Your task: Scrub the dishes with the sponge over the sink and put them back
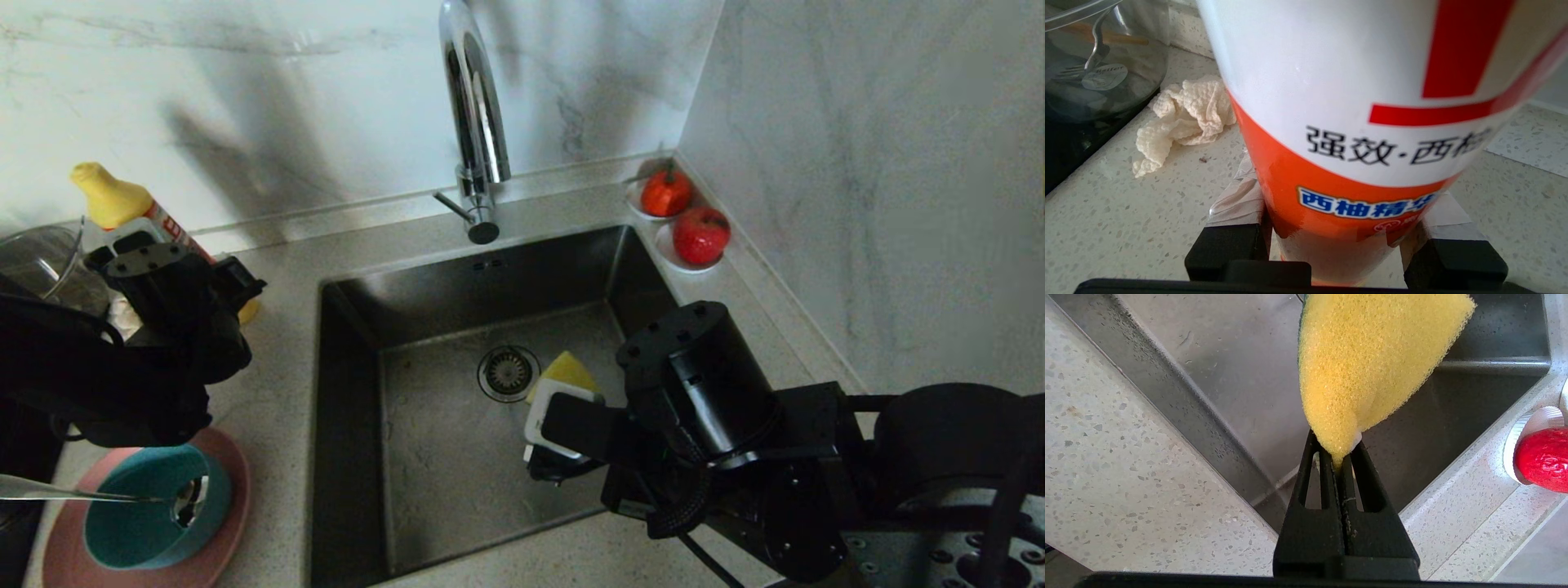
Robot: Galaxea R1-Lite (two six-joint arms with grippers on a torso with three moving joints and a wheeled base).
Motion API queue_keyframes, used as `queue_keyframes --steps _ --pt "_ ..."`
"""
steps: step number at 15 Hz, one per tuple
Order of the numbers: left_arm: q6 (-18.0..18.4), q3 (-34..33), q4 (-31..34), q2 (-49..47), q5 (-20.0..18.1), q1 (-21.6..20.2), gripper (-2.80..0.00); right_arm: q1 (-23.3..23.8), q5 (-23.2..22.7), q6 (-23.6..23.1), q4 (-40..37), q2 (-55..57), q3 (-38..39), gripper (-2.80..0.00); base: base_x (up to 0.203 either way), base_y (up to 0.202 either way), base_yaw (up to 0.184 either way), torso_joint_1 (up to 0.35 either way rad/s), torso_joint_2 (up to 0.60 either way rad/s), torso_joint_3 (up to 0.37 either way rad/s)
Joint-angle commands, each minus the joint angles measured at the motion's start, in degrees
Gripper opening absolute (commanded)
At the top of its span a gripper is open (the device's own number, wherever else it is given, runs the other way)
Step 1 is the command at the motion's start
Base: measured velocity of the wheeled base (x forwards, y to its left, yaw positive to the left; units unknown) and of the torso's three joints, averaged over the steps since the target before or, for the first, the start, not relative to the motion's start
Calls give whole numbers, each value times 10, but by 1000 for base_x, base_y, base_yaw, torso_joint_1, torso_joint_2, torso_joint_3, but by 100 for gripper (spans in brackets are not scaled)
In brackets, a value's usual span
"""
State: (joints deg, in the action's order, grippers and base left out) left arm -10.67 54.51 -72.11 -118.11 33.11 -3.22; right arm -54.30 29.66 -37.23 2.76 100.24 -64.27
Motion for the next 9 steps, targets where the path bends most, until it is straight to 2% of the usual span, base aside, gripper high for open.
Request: queue_keyframes --steps 1,4,6,9 --pt "2 0 -3 15 2 0 -280 1 1 -2 1 1 -2 -280 0 0 0 0 0 0" --pt "12 -7 3 66 -1 1 -280 6 1 -1 1 2 -3 -280 0 0 0 0 0 0" --pt "49 -8 7 102 -11 4 -280 8 1 -1 1 -1 -5 -280 0 0 0 0 0 0" --pt "90 -7 34 152 -49 10 -280 9 3 -2 2 -1 -7 -280 0 0 0 0 0 0"
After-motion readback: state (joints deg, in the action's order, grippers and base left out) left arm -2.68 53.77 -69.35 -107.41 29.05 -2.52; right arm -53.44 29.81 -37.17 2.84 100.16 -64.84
